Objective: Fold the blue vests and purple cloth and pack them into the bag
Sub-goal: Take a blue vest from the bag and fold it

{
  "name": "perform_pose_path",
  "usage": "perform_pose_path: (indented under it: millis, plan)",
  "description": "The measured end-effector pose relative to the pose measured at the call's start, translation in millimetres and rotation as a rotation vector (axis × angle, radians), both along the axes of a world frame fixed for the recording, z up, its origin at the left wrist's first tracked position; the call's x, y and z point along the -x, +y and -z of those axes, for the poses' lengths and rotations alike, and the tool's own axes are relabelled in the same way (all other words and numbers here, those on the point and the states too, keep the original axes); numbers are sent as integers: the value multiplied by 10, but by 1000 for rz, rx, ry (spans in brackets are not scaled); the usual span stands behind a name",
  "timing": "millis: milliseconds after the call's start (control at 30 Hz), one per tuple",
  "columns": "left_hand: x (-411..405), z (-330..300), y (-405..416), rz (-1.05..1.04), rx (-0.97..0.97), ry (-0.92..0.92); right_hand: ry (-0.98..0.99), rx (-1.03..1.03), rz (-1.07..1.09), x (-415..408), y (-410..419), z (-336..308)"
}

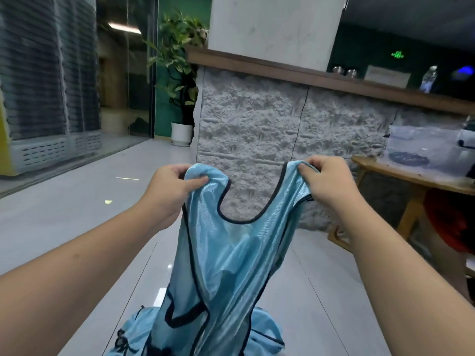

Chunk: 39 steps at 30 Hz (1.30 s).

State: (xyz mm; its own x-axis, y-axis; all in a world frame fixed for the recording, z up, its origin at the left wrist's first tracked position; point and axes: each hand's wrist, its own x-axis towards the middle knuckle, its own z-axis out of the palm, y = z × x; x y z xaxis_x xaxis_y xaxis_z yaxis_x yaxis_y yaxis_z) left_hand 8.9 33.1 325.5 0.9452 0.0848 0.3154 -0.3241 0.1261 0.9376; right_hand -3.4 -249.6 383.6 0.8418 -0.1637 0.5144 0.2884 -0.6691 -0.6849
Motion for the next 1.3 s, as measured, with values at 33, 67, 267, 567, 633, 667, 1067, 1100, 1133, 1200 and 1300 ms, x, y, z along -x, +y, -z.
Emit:
perform_pose_path:
  millis: [33,67,267,567,633,667,1067,1100,1133,1200,1300]
  plan:
    - [0,-95,-14,2,4,-11,-17,-4,-5,9,-10,-72]
    - [10,-193,-31,3,12,-20,-29,-4,-5,25,-13,-145]
    - [134,-910,-120,-20,24,-106,-70,2,-39,252,56,-699]
    - [474,-1873,165,-185,23,-295,-365,10,-15,655,21,-1707]
    - [446,-1793,268,-246,-68,-265,-92,310,100,656,-25,-1653]
    - [413,-1682,320,-267,-122,-226,45,413,141,622,-55,-1555]
    - [-71,69,442,-227,-257,144,307,353,194,-5,-253,-52]
    - [-109,191,424,-228,-267,161,317,349,202,-66,-271,77]
    - [-129,286,405,-223,-267,181,331,324,207,-103,-289,188]
    - [-172,461,370,-181,-224,228,371,255,189,-174,-317,412]
    - [-213,683,298,-104,-182,285,437,128,131,-236,-294,718]
